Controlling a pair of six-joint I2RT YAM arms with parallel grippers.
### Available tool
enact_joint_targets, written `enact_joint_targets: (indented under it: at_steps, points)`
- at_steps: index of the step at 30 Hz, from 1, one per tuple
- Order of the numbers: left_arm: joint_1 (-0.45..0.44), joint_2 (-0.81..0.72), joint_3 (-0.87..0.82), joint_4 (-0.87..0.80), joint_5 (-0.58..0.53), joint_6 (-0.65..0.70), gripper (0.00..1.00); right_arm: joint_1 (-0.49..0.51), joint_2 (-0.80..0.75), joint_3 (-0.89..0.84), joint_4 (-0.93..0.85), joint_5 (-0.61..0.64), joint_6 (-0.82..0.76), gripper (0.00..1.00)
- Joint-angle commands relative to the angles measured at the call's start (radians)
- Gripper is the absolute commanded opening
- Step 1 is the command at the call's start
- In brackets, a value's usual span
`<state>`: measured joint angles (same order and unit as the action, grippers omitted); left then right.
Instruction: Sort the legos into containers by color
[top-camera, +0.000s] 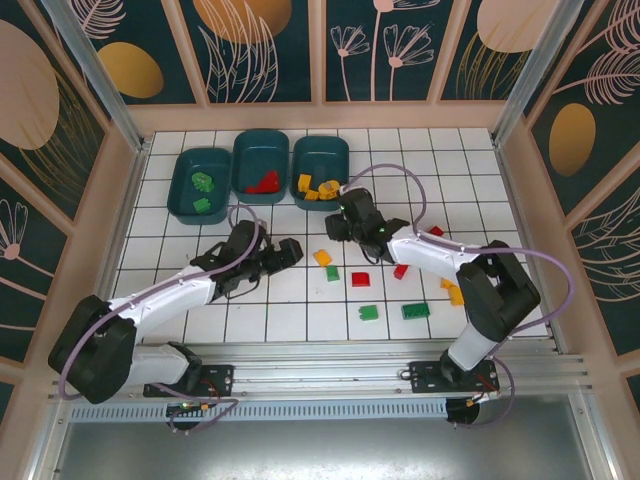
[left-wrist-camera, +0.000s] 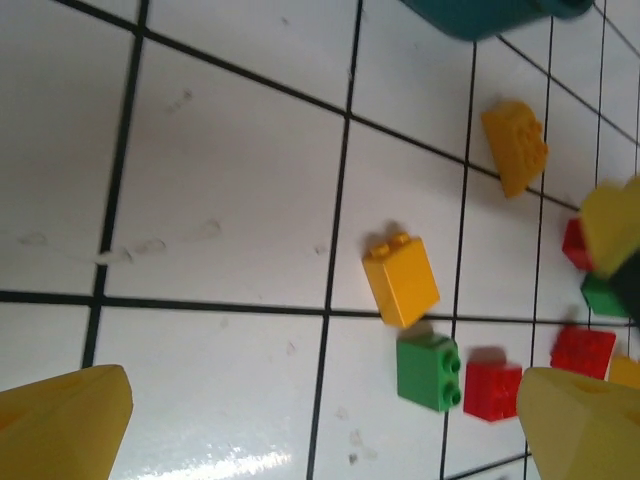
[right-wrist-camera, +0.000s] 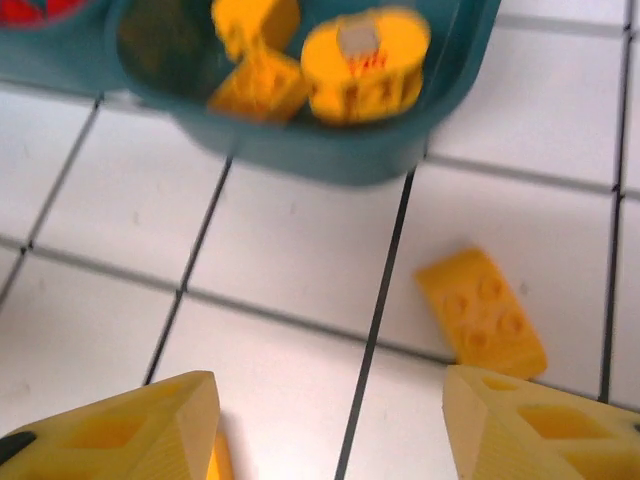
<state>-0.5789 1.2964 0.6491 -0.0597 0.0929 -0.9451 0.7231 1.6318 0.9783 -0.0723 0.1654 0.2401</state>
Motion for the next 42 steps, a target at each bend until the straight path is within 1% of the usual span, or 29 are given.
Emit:
enact_joint_targets:
  at_steps: [1, 3, 4, 5, 7, 10, 13, 17, 22, 25, 29, 36, 40, 42]
  points:
    - [0.130, 0.005, -0.043, 0.075, 0.067, -0.010, 0.99, 0.039, 0.001, -0.004, -0.002, -0.071, -0.012, 0.65]
    - [0.255, -0.027, -0.113, 0.138, 0.191, -0.039, 0.98, 0.056, 0.039, 0.010, -0.002, -0.102, -0.013, 0.66]
    - [0.291, -0.051, -0.124, 0.131, 0.204, -0.031, 0.98, 0.064, 0.058, 0.017, -0.003, -0.108, -0.017, 0.66]
    - [0.315, -0.081, -0.121, 0.099, 0.193, -0.009, 0.99, 0.071, 0.080, 0.027, -0.010, -0.106, -0.021, 0.66]
    - [0.333, -0.132, -0.090, 0.010, 0.132, 0.051, 0.99, 0.082, 0.115, 0.035, -0.008, -0.104, -0.020, 0.66]
    - [0.338, -0.188, -0.071, -0.062, 0.072, 0.095, 0.98, 0.105, 0.162, 0.036, 0.015, -0.070, -0.002, 0.65]
    - [0.340, -0.206, -0.095, -0.054, 0.077, 0.089, 0.99, 0.120, 0.205, 0.046, 0.034, -0.068, 0.015, 0.62]
    - [0.341, -0.184, -0.121, -0.033, 0.101, 0.077, 0.99, 0.133, 0.245, 0.072, 0.043, -0.020, 0.026, 0.57]
    - [0.342, -0.171, -0.124, -0.026, 0.105, 0.080, 0.98, 0.136, 0.260, 0.093, 0.056, 0.006, 0.033, 0.40]
    - [0.343, -0.177, -0.120, -0.027, 0.102, 0.083, 0.98, 0.146, 0.253, 0.110, 0.056, 0.029, 0.019, 0.35]
    - [0.343, -0.177, -0.122, -0.026, 0.100, 0.083, 0.98, 0.151, 0.246, 0.127, 0.053, 0.059, 0.002, 0.31]
    - [0.345, -0.193, -0.133, -0.027, 0.098, 0.077, 0.99, 0.148, 0.196, 0.145, 0.094, 0.083, 0.006, 0.30]
    - [0.344, -0.197, -0.147, -0.016, 0.100, 0.065, 0.98, 0.109, 0.197, 0.236, 0.091, 0.062, -0.024, 0.30]
    - [0.345, -0.200, -0.179, 0.016, 0.120, 0.031, 0.99, 0.080, 0.221, 0.297, 0.089, 0.057, -0.034, 0.30]
